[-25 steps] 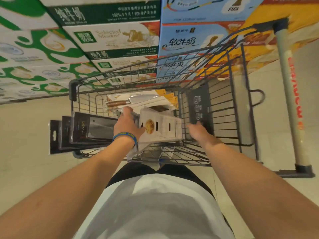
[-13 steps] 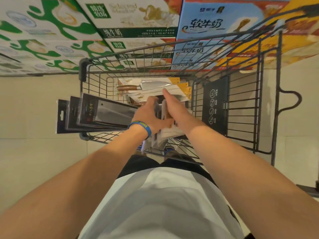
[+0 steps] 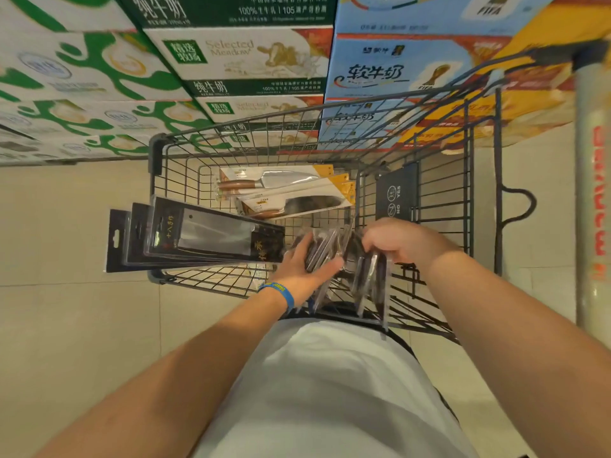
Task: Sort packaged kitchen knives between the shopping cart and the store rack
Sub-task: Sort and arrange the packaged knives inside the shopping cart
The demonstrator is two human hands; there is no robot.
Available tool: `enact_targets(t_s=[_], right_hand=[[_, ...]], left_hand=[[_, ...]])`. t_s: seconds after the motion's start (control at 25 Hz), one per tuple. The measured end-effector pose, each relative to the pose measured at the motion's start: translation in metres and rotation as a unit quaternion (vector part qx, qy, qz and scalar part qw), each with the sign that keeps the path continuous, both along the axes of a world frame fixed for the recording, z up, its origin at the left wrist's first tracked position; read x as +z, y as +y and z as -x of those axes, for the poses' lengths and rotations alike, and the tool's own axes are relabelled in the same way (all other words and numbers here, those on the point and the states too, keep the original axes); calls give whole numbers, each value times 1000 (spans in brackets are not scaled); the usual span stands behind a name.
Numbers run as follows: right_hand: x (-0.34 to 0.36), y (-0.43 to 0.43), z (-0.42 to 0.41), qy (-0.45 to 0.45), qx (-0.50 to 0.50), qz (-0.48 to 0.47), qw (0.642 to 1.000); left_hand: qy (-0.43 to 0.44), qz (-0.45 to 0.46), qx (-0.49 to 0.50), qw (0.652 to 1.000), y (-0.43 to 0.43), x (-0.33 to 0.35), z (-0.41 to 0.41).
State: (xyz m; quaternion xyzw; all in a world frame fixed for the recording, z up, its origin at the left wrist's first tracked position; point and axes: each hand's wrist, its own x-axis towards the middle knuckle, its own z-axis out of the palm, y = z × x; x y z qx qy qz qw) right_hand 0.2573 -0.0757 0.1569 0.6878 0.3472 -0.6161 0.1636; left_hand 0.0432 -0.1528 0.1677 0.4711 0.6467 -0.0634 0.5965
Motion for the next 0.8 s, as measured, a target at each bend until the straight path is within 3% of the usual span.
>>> enact_targets(t_s=[0.08, 0.16, 0.44, 0.6, 0.8], right_hand=[[2, 3, -9, -86, 168, -41, 981], [4, 8, -13, -116, 260, -60, 957], [6, 20, -19, -95, 228, -100, 964], [12, 20, -21, -85, 302, -49, 948], [10, 22, -21, -106, 336, -41, 935]], left_hand=[[13, 5, -64, 998, -6, 1, -3], [33, -11, -103, 994, -4, 2, -12], [25, -114, -208, 971, 12, 4, -56], [-22, -44, -191, 980, -4, -13, -53], [48, -20, -150, 987, -13, -30, -62]])
